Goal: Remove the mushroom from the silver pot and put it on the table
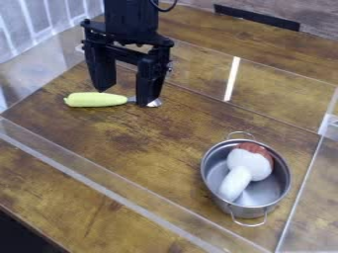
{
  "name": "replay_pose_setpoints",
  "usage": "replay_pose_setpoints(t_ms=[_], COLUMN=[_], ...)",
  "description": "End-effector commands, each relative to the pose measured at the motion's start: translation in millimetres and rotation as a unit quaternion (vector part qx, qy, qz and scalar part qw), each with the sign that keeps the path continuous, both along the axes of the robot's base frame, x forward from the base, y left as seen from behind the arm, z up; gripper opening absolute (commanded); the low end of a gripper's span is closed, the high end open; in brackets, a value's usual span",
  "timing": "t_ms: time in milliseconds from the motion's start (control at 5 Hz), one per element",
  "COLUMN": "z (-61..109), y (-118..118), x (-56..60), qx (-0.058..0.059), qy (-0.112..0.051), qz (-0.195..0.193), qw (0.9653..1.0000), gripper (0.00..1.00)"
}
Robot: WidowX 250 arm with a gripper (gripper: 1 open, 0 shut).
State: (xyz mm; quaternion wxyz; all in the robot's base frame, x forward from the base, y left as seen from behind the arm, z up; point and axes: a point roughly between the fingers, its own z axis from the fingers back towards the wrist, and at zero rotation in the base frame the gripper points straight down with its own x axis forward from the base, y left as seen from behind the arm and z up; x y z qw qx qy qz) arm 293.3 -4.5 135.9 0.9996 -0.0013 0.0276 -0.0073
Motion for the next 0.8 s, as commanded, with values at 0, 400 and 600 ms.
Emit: replay_pose_setpoints(t_ms=[0, 400, 600], z=[-3.8, -22.0, -40.0], y=[-7, -45, -82], x=[0.7, 7.1, 11.8], qx=[-0.001, -0.006, -0.007], qy=[0.015, 0.022, 0.008], qz=[-0.015, -0.045, -0.061], qw=[0.9998, 0.9987, 0.9981], gripper=[1.0, 1.0, 1.0])
